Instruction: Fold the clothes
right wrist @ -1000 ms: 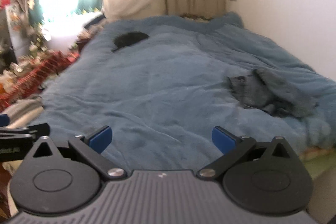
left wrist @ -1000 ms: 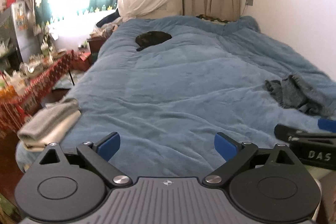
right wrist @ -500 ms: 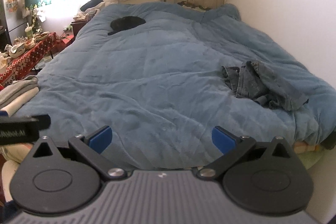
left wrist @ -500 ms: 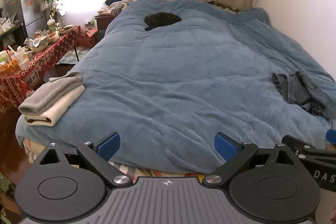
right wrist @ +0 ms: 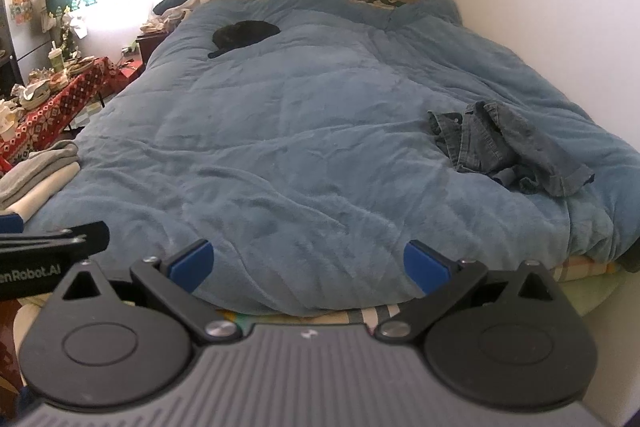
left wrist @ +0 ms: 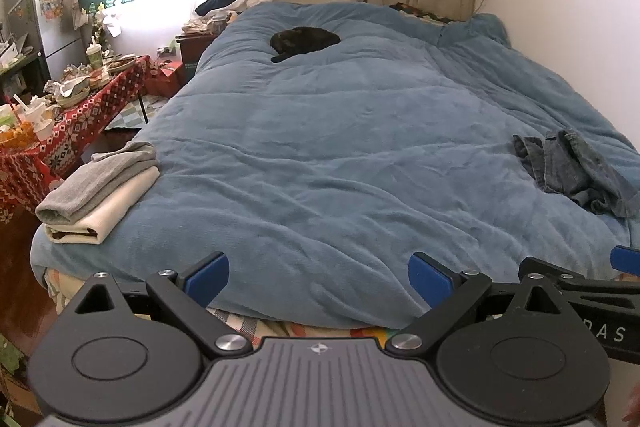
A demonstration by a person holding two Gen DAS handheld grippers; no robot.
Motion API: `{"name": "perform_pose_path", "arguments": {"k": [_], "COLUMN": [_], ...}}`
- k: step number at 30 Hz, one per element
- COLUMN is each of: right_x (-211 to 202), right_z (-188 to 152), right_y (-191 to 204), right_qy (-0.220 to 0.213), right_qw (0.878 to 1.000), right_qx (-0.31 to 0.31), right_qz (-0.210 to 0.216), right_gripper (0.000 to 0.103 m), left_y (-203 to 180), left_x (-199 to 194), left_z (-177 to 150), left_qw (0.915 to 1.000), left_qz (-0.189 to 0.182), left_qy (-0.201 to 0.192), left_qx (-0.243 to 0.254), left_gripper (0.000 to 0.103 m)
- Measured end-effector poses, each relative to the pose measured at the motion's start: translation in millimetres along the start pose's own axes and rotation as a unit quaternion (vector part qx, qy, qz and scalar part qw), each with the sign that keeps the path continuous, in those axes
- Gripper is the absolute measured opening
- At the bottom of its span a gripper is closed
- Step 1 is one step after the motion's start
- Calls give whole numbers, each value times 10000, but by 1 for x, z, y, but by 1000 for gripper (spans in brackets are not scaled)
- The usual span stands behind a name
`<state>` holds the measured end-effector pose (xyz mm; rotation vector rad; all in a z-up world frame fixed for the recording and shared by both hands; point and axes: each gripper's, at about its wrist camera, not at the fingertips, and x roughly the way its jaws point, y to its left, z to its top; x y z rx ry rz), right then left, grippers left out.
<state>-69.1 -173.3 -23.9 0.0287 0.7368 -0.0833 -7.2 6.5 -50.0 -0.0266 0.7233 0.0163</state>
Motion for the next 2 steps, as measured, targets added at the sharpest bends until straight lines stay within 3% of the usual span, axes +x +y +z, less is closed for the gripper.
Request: {"name": "perform_pose_path", "arguments": {"k": [2], "right_x": [0], "right_z": [0], "right_y": [-1], "right_qy": [4], "right_qw": [10000], "right_qx": [17], "right_qz": [15], "right_gripper": [102], "left_y": [-1], "left_x": [0], "left_z": [1], "left_qw": [10000], "left_qz": [-15], "left_qy": [-2], "left_qx": [-8], "left_gripper": [97]}}
